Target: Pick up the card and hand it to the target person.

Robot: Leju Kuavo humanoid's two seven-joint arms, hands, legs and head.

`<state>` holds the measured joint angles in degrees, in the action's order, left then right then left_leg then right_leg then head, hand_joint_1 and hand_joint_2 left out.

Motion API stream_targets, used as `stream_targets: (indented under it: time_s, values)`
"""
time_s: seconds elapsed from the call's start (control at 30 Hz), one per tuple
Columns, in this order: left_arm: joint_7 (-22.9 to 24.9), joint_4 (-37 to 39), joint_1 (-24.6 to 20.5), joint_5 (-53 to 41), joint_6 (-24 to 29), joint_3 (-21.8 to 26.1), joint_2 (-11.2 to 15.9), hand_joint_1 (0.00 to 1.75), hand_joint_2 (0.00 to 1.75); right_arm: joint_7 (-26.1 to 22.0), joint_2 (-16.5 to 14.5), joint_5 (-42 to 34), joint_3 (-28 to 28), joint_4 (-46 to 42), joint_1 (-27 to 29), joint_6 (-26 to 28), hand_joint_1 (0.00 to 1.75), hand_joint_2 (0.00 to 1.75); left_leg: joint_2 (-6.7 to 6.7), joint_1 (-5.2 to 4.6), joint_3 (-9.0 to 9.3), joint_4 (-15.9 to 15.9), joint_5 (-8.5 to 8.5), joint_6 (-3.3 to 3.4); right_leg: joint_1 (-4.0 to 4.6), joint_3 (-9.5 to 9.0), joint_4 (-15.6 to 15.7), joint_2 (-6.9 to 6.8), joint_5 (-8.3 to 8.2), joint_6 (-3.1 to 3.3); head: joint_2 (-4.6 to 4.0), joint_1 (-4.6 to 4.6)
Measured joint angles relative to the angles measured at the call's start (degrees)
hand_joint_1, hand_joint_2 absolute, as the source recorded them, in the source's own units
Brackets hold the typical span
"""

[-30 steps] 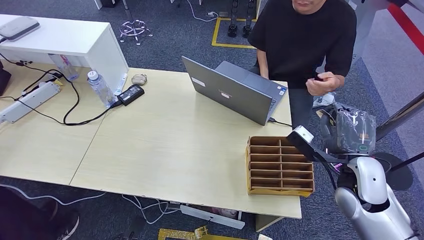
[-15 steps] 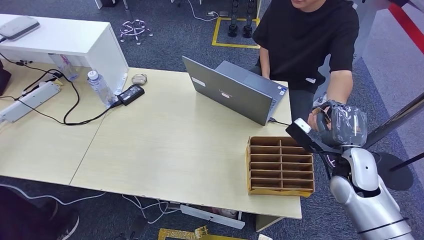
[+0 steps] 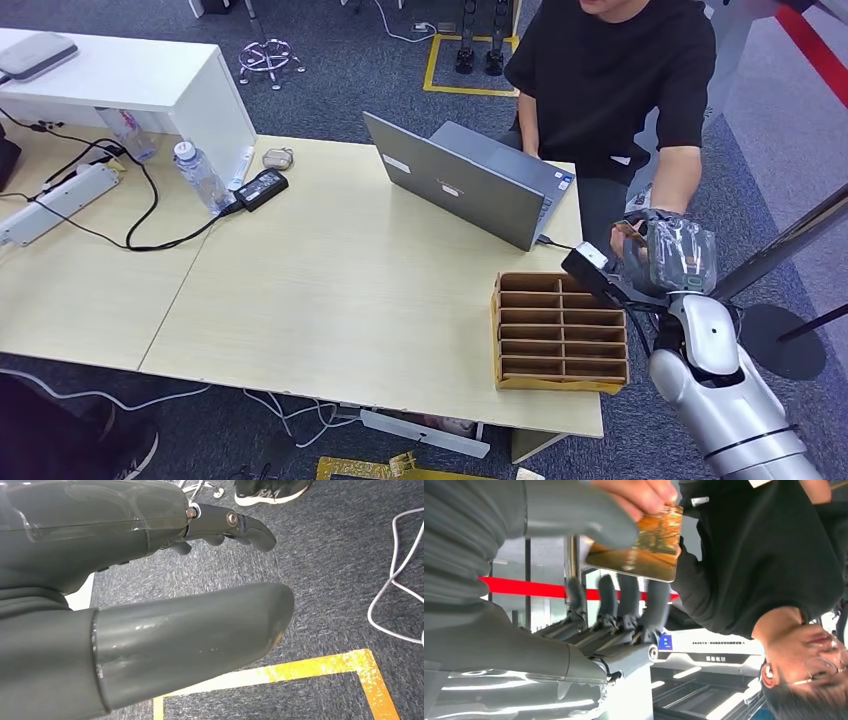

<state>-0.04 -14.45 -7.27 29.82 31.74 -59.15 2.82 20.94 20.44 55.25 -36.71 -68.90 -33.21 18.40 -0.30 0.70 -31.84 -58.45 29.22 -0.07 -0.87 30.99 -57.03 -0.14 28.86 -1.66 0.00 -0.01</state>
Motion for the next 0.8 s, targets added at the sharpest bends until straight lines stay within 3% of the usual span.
stream_targets:
  time_s: [0.2,0.53,0.8]
  values:
    - [0.0,0.0,0.0,-0.1,0.0,0.0,0.0,0.0,0.0,1.2,-0.3,0.7,-0.8,2.1,-0.1,2.0,0.0,1.75,0.0,0.0,0.01,0.0,0.0,0.0,0.0,0.02,0.0,0.0,0.0,0.0,0.0,-0.01]
    - [0.0,0.0,0.0,-0.3,-0.4,0.0,0.0,0.0,0.0,-0.4,-0.4,-3.3,2.1,2.3,3.1,16.5,0.0,1.75,0.01,0.0,0.01,0.0,0.0,0.0,0.0,0.02,0.0,0.02,0.0,0.0,0.0,-0.01]
    - [0.1,0.0,0.0,-0.4,-0.5,0.0,0.0,0.0,0.0,-1.9,-0.4,-5.3,4.8,0.7,5.5,18.8,0.0,1.75,0.02,0.0,0.03,0.0,0.0,0.0,0.0,0.02,0.0,0.02,0.0,0.0,0.0,0.0]
